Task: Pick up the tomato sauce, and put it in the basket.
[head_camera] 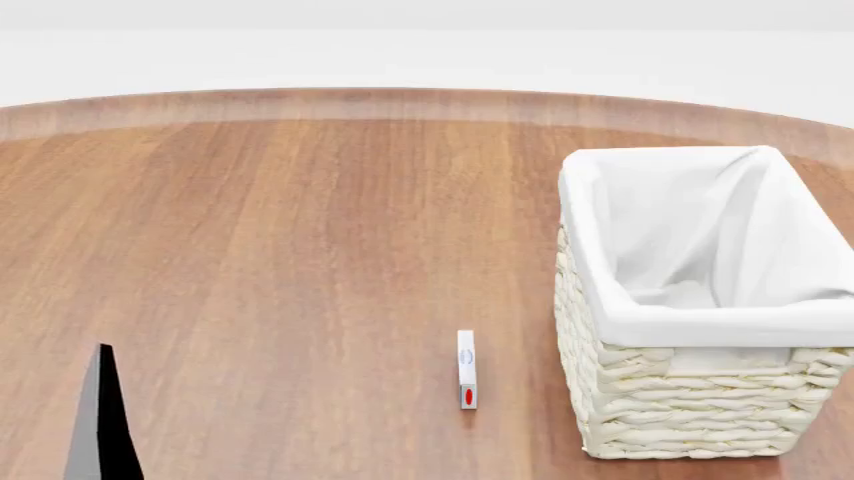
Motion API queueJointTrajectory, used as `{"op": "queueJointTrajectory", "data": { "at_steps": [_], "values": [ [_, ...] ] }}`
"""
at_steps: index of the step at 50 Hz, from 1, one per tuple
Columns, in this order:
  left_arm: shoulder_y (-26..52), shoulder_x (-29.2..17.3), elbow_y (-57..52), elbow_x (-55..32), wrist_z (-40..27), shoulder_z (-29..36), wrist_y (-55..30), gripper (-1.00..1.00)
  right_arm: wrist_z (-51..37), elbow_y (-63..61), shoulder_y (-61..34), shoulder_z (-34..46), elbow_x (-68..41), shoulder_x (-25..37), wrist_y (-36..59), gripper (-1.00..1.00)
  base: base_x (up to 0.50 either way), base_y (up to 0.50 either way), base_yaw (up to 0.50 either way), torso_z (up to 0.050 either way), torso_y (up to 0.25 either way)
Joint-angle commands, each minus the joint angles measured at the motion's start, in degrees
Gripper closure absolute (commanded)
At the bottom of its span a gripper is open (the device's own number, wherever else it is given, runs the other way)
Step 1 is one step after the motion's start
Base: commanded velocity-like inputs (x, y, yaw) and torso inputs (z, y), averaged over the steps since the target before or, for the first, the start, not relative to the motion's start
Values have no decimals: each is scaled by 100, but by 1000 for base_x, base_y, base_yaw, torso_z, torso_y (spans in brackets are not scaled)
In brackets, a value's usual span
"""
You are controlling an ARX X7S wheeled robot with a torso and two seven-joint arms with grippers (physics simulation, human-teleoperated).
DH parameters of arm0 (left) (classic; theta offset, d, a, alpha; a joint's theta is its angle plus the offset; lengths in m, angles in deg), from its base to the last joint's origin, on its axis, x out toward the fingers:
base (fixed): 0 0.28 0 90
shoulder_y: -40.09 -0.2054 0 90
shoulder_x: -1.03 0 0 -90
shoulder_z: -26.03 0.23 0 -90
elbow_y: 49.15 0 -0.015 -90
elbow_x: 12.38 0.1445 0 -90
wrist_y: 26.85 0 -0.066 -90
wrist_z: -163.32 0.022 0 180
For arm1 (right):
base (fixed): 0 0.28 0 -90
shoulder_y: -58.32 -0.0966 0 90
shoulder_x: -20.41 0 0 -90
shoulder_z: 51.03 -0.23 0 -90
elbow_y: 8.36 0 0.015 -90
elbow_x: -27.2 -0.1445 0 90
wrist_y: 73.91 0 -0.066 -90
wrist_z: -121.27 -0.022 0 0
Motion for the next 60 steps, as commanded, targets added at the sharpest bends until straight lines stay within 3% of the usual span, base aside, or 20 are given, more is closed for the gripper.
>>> {"op": "queueJointTrajectory", "data": {
  "at_steps": [1,47,60],
  "values": [
    [-4,-31,-43,12,-27,31,-23,-100,-6,85,47,34,-36,5,-59,-100,0,0,0,0,0],
    [37,-129,64,20,-124,123,-2,-100,25,67,160,196,-182,108,-108,-100,0,0,0,0,0],
    [67,-140,149,47,-146,202,13,-100,69,615,46,196,-271,26,-329,-100,0,0,0,0,0]
  ]
}}
